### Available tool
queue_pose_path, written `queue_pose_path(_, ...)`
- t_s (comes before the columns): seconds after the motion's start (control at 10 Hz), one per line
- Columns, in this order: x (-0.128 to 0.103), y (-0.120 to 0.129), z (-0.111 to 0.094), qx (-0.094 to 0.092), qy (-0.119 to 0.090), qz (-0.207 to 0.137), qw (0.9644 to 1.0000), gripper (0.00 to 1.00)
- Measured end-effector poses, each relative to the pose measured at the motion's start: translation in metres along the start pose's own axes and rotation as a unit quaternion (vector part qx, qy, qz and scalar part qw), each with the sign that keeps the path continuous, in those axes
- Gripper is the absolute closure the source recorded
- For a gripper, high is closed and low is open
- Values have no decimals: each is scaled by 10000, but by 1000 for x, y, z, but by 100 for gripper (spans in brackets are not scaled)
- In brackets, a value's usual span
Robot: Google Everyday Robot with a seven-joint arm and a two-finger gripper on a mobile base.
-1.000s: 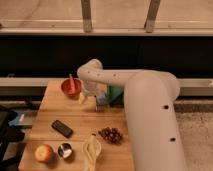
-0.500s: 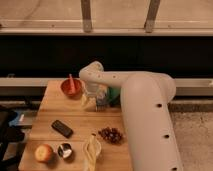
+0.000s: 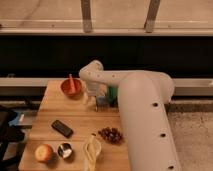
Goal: Place sponge in purple bowl
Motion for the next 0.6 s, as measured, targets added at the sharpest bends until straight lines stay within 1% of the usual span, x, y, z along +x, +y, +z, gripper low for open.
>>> queue_pose_path(0.3,-1,-6,11,11,63,172,9998,20)
queue_pose_path(0.4,0,-6,14,-15,85,241,9997,23)
queue_pose_path(0.5,1,-8,16,-19,97,301,9995,30)
queue_pose_path(0.6,2,-10,18,-26,106,354,9993,42)
